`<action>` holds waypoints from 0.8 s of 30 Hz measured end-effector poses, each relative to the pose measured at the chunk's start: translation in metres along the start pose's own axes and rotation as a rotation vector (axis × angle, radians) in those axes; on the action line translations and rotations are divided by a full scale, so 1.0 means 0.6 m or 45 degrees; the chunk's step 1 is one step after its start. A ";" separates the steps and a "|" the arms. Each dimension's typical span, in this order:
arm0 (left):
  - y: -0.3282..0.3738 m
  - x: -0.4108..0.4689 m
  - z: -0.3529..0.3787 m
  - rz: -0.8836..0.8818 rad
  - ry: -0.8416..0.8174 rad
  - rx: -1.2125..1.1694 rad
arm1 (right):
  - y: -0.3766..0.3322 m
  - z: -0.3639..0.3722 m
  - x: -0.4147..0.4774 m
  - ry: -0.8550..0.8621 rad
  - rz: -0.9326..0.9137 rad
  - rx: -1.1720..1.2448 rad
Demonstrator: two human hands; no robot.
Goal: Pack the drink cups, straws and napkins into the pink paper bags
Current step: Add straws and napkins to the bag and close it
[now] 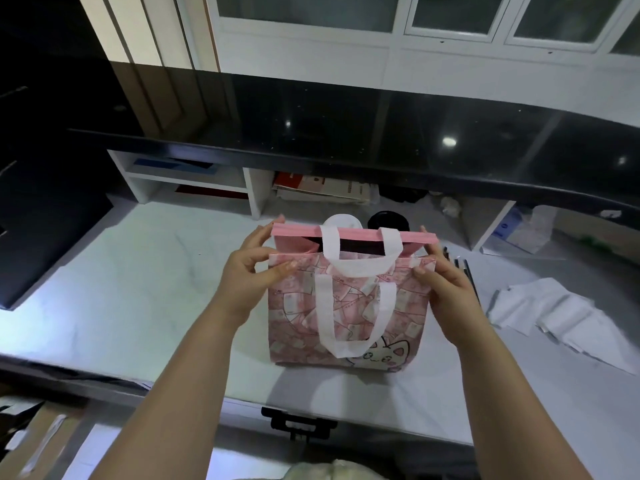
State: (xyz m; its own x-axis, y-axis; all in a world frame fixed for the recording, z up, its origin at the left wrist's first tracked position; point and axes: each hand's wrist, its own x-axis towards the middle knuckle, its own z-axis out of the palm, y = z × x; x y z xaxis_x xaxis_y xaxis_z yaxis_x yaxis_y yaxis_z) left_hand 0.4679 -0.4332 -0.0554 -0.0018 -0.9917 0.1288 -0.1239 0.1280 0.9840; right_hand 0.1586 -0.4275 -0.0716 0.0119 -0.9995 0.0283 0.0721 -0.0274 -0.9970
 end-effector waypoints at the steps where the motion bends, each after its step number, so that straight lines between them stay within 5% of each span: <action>1: 0.003 0.002 0.004 -0.003 0.022 -0.033 | -0.001 0.003 0.000 -0.006 -0.002 0.036; 11: -0.004 -0.015 0.030 -0.007 0.366 -0.310 | -0.005 0.036 -0.017 0.385 -0.103 0.137; 24: 0.026 -0.016 0.031 0.014 0.218 -0.157 | -0.006 0.018 -0.011 0.346 -0.194 0.286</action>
State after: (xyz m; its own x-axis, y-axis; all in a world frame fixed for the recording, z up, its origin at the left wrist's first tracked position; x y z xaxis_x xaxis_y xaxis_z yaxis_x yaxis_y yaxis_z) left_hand 0.4477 -0.4223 -0.0437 0.1675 -0.9747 0.1479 -0.0023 0.1497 0.9887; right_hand 0.1690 -0.4205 -0.0677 -0.2788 -0.9522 0.1246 0.2700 -0.2022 -0.9414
